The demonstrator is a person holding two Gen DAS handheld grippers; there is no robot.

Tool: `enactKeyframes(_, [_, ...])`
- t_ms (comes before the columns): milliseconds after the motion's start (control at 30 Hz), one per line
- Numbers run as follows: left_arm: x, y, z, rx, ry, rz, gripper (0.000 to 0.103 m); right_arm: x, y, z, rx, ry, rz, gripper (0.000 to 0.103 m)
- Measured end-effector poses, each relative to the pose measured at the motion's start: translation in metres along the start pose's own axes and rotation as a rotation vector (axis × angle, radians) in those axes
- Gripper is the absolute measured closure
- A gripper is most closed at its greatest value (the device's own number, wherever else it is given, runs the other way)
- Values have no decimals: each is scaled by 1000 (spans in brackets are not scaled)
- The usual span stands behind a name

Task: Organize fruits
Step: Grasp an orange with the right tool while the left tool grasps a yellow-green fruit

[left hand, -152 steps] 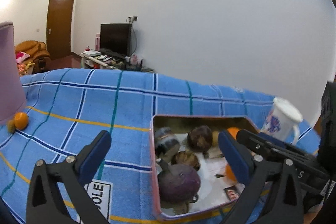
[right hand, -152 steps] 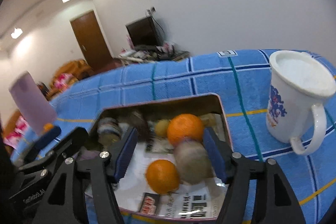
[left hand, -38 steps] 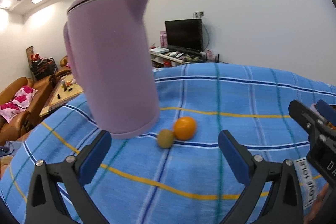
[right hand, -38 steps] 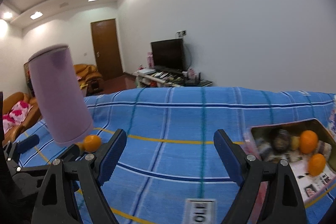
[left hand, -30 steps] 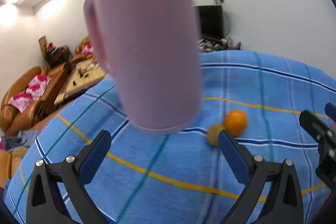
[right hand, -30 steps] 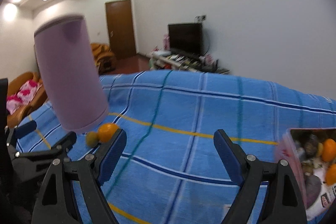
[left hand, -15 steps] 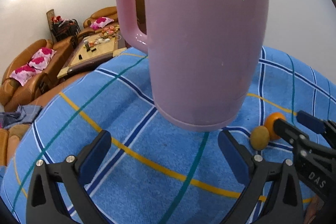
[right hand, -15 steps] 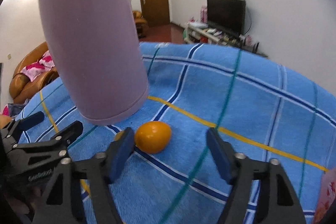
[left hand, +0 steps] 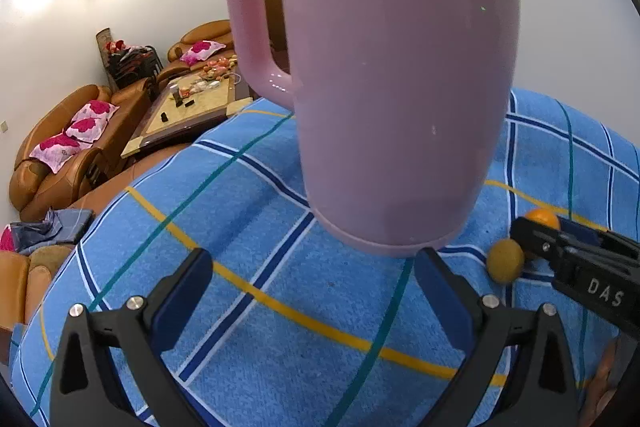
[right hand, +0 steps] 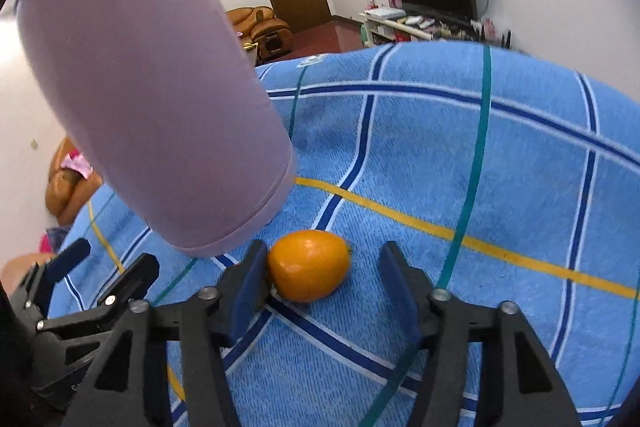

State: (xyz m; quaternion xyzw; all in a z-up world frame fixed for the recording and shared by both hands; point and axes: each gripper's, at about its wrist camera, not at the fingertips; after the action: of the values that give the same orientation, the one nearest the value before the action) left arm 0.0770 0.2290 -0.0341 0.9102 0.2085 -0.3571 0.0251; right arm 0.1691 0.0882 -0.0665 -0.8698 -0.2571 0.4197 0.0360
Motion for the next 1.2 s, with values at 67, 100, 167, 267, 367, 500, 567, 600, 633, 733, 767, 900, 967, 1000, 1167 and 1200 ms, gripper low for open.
enactKeyframes(67, [1, -3, -1, -11, -2, -9, 1, 2, -6, 0, -33, -6, 29, 54])
enactKeyframes(100, [2, -3, -1, -15, -2, -10, 1, 3, -11, 0, -64, -13, 48, 54])
enactKeyframes(167, [2, -3, -2, -11, 2, 1, 1, 4, -19, 0, -99, -18, 76, 57])
enactKeyframes(267, [1, -4, -2, -4, 15, 36, 1, 3, -21, 1, -108, -15, 99, 57])
enactKeyframes(367, [-3, -3, -2, -7, 35, 77, 1, -6, -21, 7, -128, -7, 150, 57])
enactKeyframes(500, [-19, 7, -1, 15, 108, 166, 1, -35, -11, 20, -128, 39, 196, 57])
enactKeyframes(567, [-23, 15, 1, 46, 110, 213, 1, -50, -8, 28, -128, 61, 210, 57])
enactKeyframes(600, [-24, 21, 2, 67, 103, 231, 2, -61, -5, 35, -125, 77, 216, 57])
enactKeyframes(633, [-25, 25, 2, 77, 102, 245, 4, -71, 0, 40, -119, 91, 218, 57])
enactKeyframes(733, [-29, 34, 3, 94, 82, 291, 7, -91, 8, 51, -108, 121, 227, 57])
enactKeyframes(767, [-31, 40, 2, 103, 67, 308, 7, -94, 6, 55, -108, 126, 231, 57])
enactKeyframes(900, [-27, 72, -5, 191, 5, 304, 18, -114, 9, 67, -117, 181, 257, 57])
enactKeyframes(967, [-20, 84, -8, 229, -10, 266, 27, -115, 10, 66, -108, 197, 255, 57])
enactKeyframes(1000, [-14, 89, -9, 239, -21, 250, 29, -118, 12, 67, -100, 205, 253, 57])
enactKeyframes(1167, [0, 98, -5, 238, -66, 258, 34, -119, 17, 67, -73, 213, 235, 57])
enactKeyframes(1200, [3, 100, -3, 247, -74, 255, 37, -118, 17, 67, -72, 212, 233, 57])
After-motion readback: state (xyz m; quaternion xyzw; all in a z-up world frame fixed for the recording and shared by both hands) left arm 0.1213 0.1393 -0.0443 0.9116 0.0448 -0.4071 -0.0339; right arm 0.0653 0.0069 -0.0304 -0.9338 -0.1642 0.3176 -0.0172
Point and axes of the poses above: each gripper's, at about its wrist camera, not at the fingertips, and x roughly the way its jaws point, y to its right, z to its underside, and after that the axes turned 2 degrees about y, right-handed
